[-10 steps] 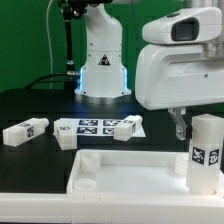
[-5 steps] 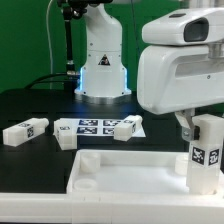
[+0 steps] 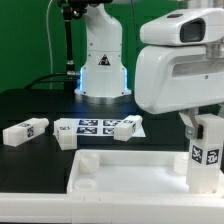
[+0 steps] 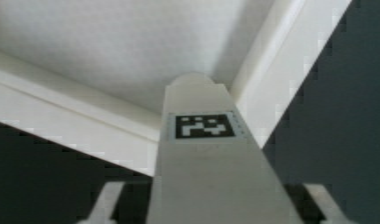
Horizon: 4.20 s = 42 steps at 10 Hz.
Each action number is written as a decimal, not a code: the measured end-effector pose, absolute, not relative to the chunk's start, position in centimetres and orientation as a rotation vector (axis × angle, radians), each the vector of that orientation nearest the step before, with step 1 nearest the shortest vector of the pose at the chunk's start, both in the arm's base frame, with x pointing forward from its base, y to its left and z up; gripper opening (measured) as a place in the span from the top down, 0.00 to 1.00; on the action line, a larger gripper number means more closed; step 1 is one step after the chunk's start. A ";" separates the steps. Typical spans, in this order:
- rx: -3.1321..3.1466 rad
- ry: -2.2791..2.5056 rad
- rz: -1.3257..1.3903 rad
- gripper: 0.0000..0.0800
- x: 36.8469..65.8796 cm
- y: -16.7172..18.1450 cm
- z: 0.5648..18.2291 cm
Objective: Assemble desk
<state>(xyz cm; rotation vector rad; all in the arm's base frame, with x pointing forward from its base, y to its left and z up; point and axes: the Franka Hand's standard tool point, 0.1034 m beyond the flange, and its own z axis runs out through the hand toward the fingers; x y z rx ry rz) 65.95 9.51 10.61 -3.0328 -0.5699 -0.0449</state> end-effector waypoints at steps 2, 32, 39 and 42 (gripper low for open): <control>-3.061 -0.263 -0.040 0.64 66.0 9.5 10.6; -2.967 0.815 -0.061 0.19 54.2 1.8 13.2; -2.949 0.905 -0.070 0.19 47.7 -0.5 8.2; -2.947 0.923 -0.053 0.19 46.1 -0.8 6.4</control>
Offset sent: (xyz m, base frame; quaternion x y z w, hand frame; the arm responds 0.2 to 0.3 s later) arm -0.0008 0.0086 -0.0031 0.0272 -0.0041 0.2796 0.9597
